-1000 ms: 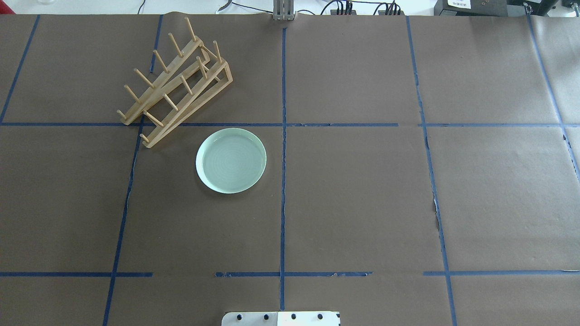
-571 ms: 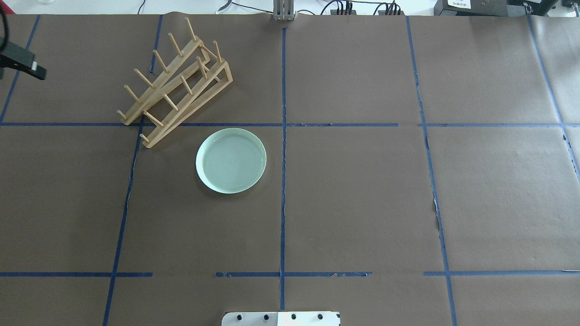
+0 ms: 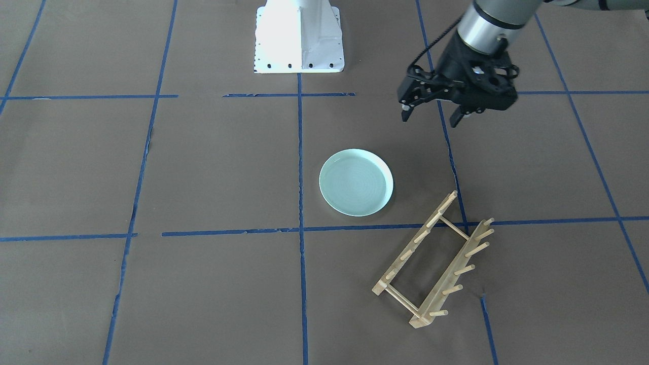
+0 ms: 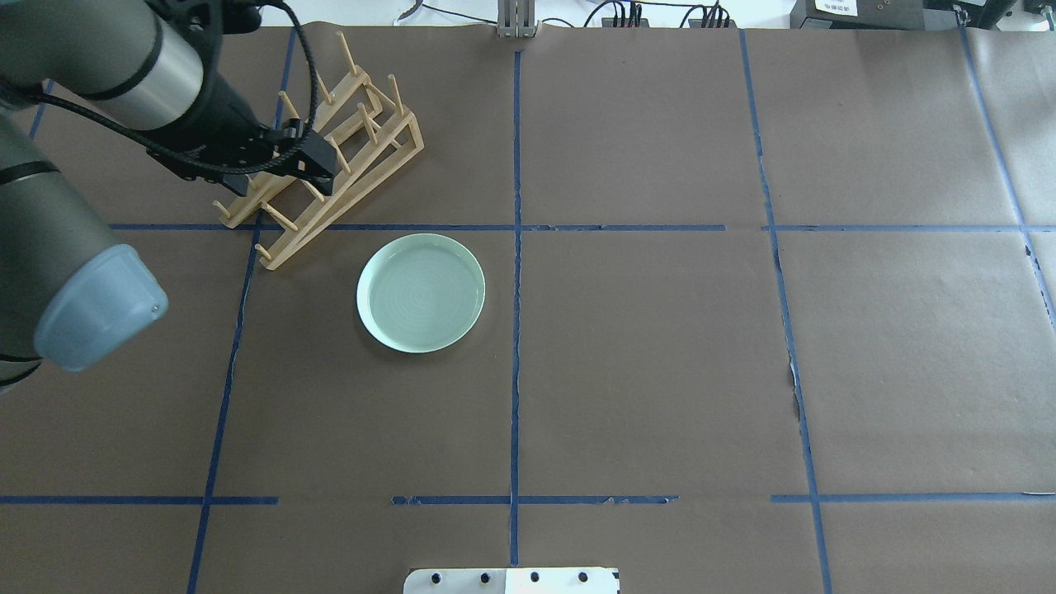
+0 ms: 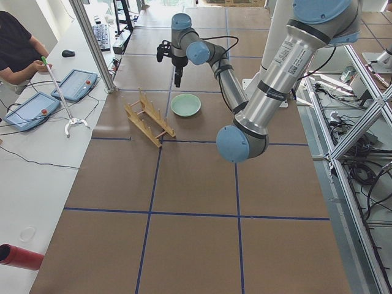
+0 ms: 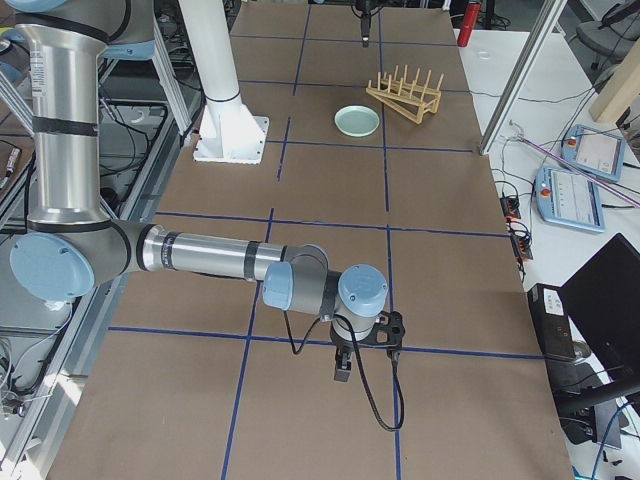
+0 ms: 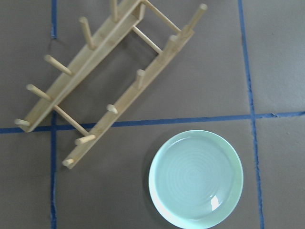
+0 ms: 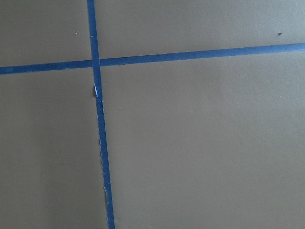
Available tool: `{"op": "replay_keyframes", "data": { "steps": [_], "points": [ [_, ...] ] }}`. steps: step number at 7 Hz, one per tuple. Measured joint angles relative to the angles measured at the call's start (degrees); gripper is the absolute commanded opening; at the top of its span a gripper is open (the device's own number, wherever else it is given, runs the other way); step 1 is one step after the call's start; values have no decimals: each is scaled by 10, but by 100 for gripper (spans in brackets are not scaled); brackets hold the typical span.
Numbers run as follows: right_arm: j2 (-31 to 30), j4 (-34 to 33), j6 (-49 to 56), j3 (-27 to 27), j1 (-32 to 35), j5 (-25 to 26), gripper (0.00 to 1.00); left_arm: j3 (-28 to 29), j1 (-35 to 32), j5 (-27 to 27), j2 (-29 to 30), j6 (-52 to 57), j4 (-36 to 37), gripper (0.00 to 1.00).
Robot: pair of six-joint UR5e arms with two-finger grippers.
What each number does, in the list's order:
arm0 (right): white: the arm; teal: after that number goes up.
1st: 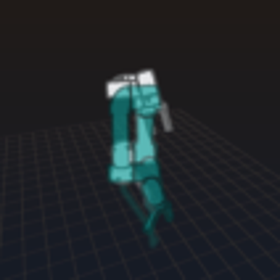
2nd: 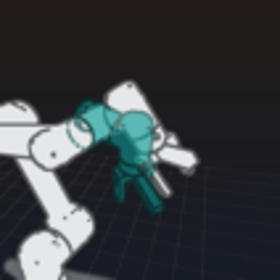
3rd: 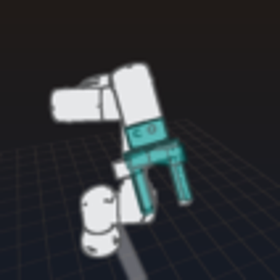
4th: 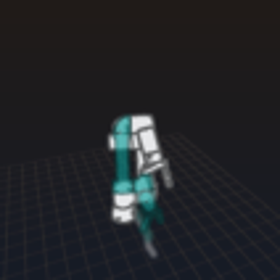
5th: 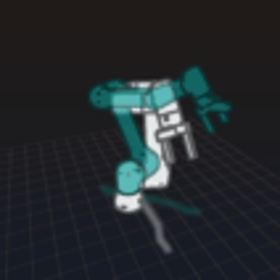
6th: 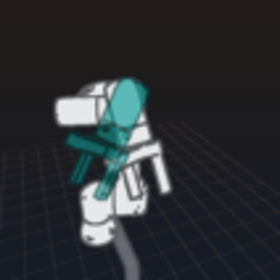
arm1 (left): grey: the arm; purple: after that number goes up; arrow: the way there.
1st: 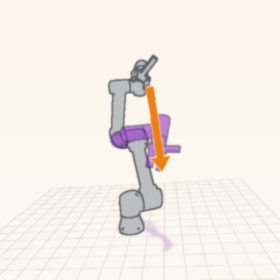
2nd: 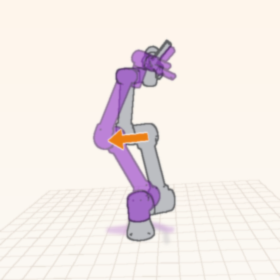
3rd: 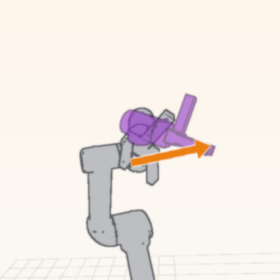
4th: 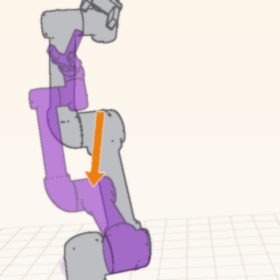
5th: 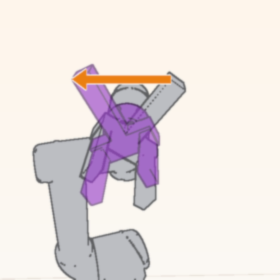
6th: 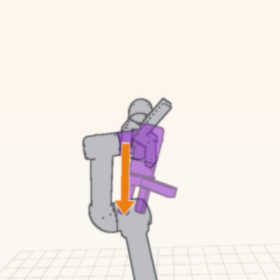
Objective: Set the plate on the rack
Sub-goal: 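Move the left gripper over the pale green plate's rim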
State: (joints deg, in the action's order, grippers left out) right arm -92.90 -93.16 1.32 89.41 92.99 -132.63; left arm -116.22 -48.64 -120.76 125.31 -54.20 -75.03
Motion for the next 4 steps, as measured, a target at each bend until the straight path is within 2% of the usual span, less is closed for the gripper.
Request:
{"op": "replay_keyframes", "data": {
  "steps": [2,4],
  "points": [
    [0,0,0,0,0,0,100,14,45,45,49,-29,30,100],
    [0,0,0,0,0,0,100,49,92,97,62,-41,13,100]
  ]
}}
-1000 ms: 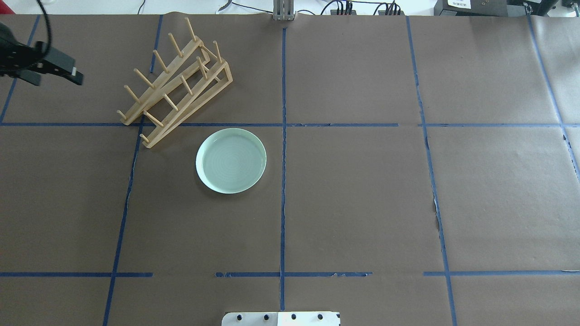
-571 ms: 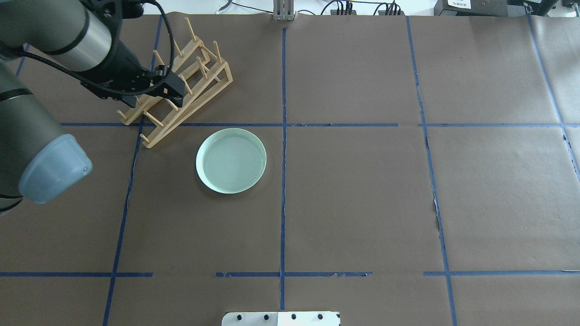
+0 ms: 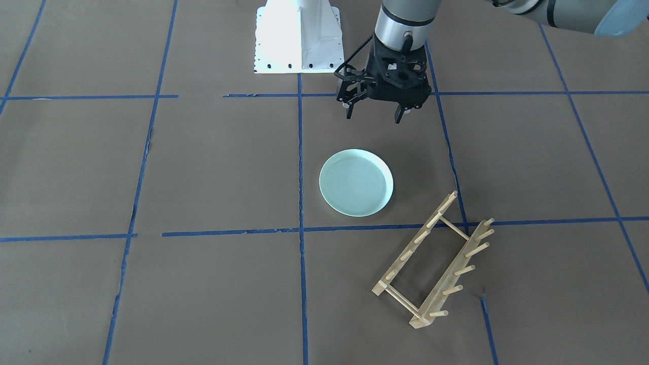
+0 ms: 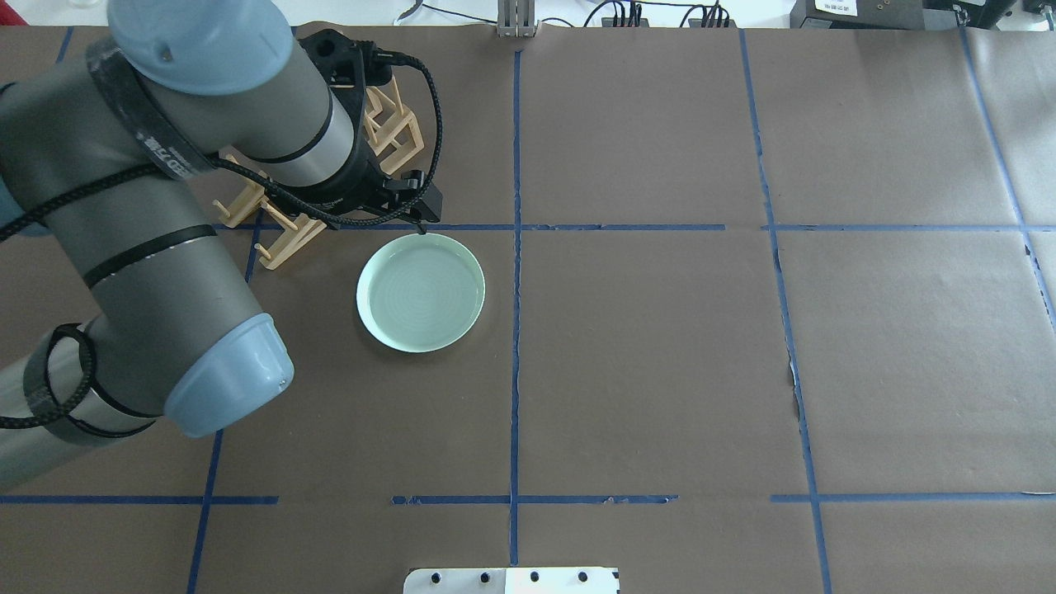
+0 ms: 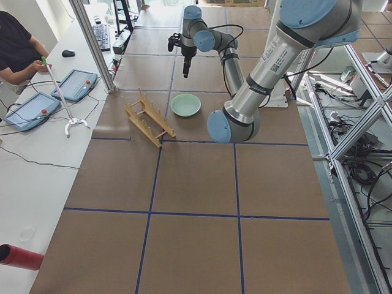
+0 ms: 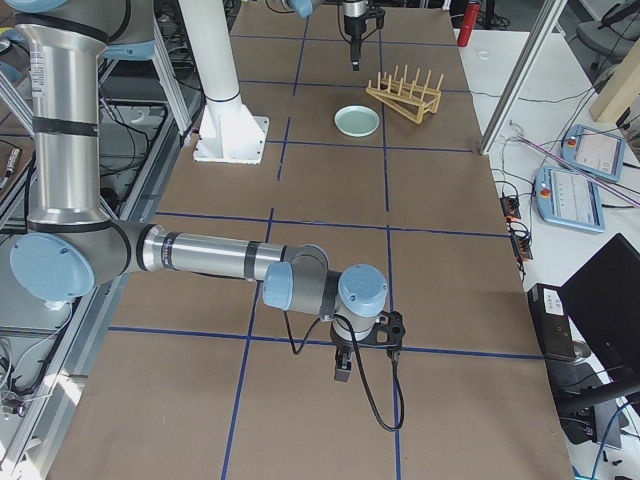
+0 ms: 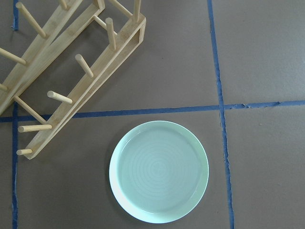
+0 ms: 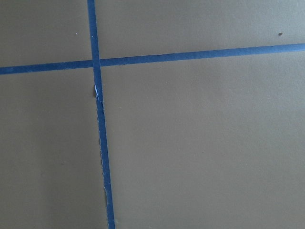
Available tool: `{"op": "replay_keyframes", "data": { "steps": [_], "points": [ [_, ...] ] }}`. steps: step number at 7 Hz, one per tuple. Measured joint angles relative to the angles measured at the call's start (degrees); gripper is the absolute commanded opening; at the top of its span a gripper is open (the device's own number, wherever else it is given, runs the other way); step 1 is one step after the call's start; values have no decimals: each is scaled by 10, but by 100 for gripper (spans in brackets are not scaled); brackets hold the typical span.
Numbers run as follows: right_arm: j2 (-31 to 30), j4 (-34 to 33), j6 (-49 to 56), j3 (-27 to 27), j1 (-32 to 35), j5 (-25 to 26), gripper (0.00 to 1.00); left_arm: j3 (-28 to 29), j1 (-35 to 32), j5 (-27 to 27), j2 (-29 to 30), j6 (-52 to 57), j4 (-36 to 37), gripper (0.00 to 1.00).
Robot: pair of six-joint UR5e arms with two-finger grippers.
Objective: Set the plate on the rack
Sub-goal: 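Move the left gripper over the pale green plate's rim, then lower the left gripper and grasp the plate's rim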
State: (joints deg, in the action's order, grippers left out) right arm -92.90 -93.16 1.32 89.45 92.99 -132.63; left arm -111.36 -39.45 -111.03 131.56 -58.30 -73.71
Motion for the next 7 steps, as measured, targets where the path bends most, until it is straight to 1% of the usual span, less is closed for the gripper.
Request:
{"op": "replay_keyframes", "data": {
  "steps": [1,4,5,6,7],
  "points": [
    [0,0,0,0,0,0,100,32,25,29,8,-13,-17,100],
    [0,0,0,0,0,0,100,181,52,62,55,-27,-89,100],
    [0,0,0,0,0,0,100,226,66,87,65,-28,-117,100],
    [0,0,0,0,0,0,100,265,82,107,72,-29,-146,100],
    [0,0,0,0,0,0,100,292,90,117,72,-30,-173,100]
  ]
}}
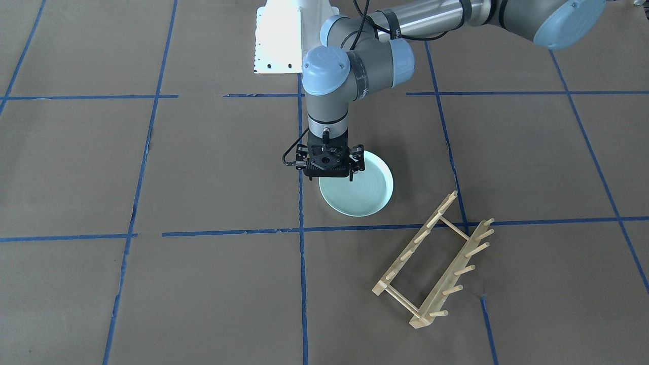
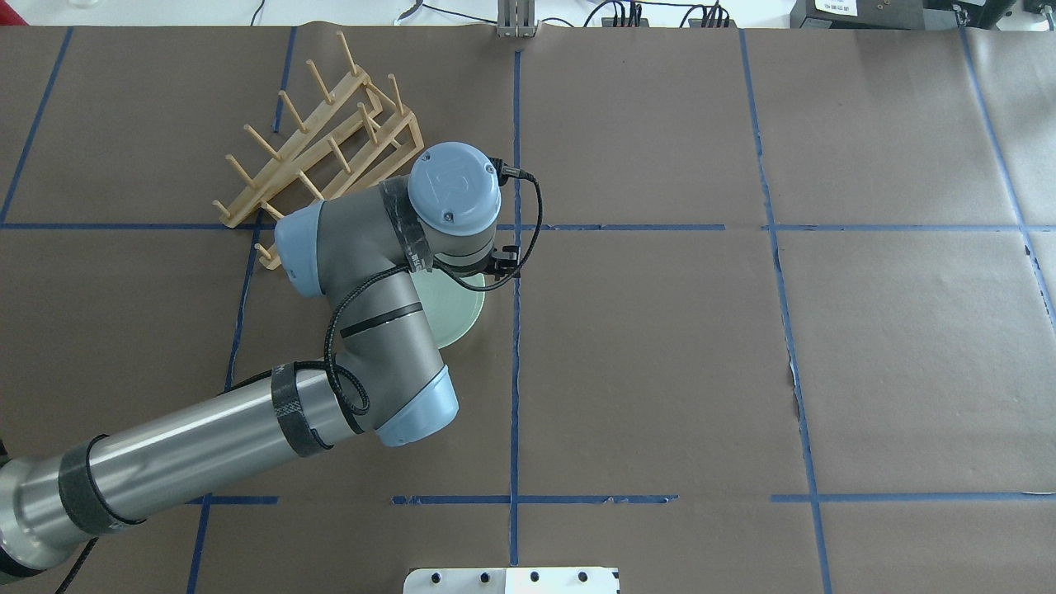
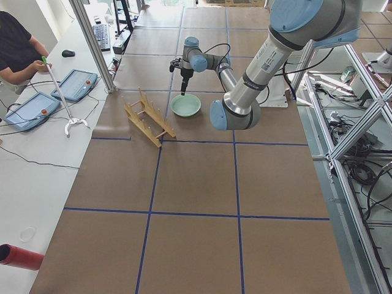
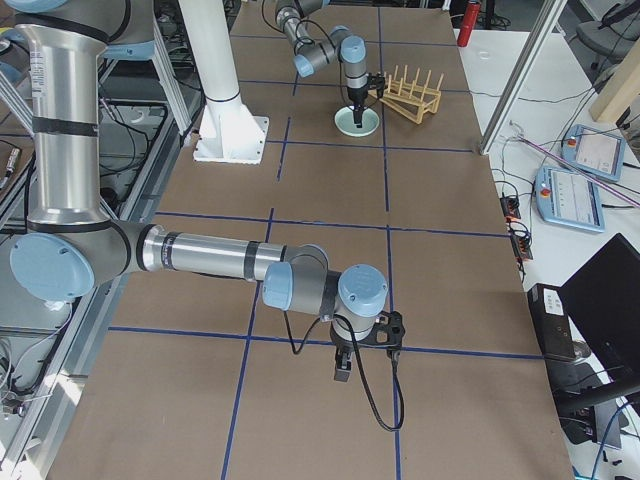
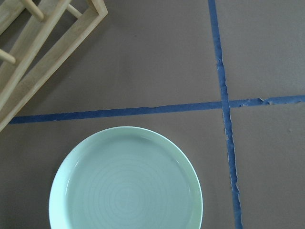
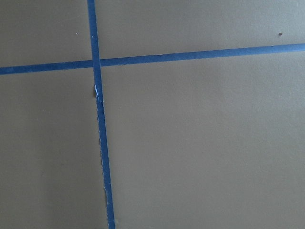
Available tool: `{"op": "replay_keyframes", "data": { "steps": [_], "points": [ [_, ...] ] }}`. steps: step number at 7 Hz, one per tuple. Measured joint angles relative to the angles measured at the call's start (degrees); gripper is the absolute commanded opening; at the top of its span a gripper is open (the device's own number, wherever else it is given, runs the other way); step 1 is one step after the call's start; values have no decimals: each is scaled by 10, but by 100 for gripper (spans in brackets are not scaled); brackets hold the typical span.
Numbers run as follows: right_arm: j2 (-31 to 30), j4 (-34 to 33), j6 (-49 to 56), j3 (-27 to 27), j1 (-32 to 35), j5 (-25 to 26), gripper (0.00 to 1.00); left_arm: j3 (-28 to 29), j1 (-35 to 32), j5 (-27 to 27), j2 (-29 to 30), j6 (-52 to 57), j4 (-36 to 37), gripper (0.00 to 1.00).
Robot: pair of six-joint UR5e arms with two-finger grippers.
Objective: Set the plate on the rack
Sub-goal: 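Lower the left gripper and grasp the plate's rim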
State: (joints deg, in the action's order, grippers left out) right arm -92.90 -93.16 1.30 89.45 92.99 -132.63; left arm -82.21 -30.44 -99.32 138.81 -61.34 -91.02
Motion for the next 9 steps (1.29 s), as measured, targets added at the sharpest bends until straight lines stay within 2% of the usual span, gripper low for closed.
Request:
{"op": "replay_keyframes", "data": {
  "steps": [5,7,9],
  "points": [
    [0,0,0,0,0,0,100,43,12,4,-2,-3,-55,85],
    [0,0,0,0,0,0,100,49,14,4,-3,-3,-62,63],
    [0,0,0,0,0,0,100,49,15,4,-2,-3,-63,29]
  ]
}}
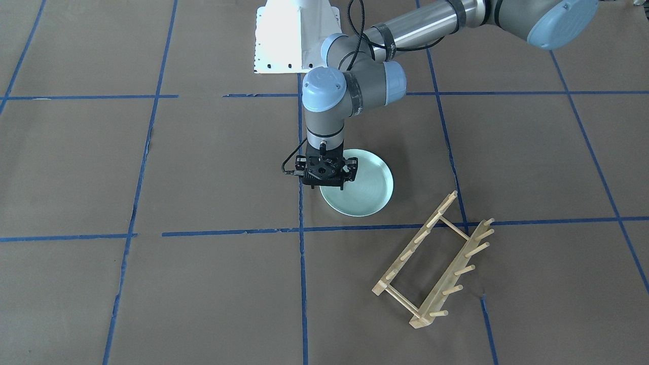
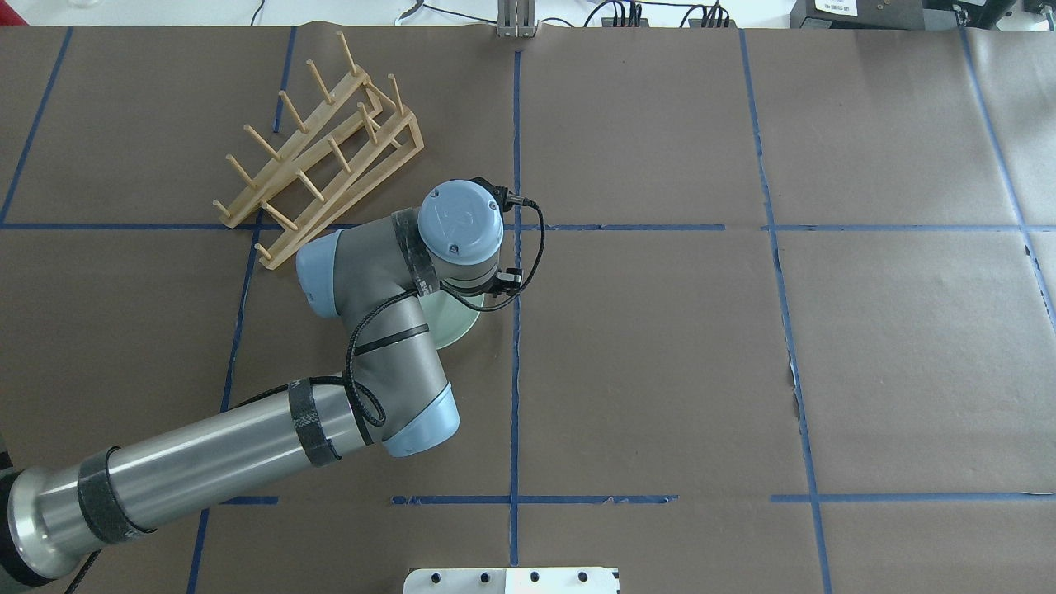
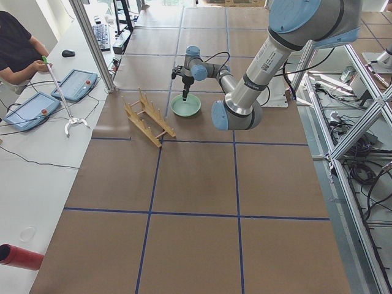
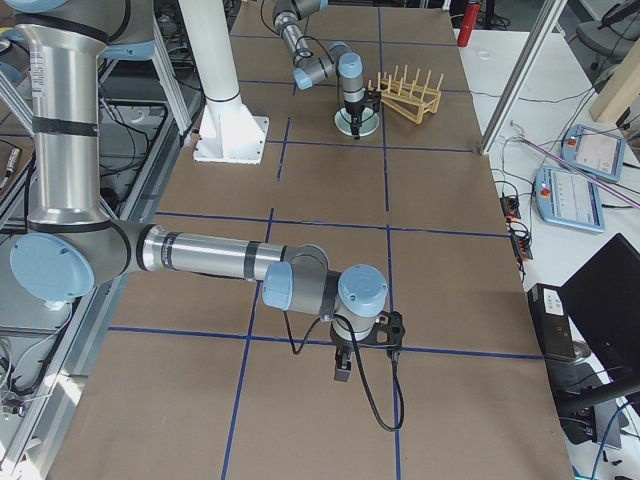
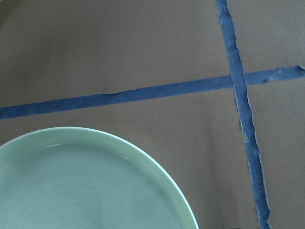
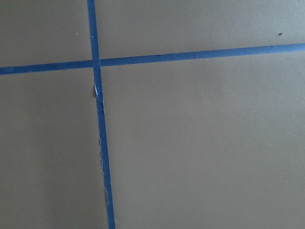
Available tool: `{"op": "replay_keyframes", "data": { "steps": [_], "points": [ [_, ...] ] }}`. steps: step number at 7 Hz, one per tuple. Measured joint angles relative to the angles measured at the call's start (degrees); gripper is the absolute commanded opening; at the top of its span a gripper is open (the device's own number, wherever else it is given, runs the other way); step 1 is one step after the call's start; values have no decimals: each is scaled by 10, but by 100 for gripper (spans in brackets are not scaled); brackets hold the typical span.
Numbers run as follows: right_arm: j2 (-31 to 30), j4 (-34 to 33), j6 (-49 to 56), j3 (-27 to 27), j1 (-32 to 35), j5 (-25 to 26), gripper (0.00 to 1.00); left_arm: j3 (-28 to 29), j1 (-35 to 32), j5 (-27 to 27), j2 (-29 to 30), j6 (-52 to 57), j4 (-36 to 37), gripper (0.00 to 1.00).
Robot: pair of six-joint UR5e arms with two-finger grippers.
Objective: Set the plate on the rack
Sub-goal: 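Lower the left gripper and grasp the plate's rim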
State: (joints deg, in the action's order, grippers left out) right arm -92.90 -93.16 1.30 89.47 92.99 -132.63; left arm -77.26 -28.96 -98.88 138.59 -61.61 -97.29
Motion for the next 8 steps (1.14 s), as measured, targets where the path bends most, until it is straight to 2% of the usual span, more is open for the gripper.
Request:
{"op": "replay_keyframes", "data": {
  "steps": [1,2,6,8],
  "points": [
    [0,0,0,0,0,0,100,0,0,0,0,0,0,9],
    [0,0,0,0,0,0,100,0,0,-1,0,0,0,0],
    [0,0,0,0,0,0,100,-22,0,-10,2,1,12,0],
    [0,0,0,0,0,0,100,-108,-2,-26,3,1,93,0]
  ]
}}
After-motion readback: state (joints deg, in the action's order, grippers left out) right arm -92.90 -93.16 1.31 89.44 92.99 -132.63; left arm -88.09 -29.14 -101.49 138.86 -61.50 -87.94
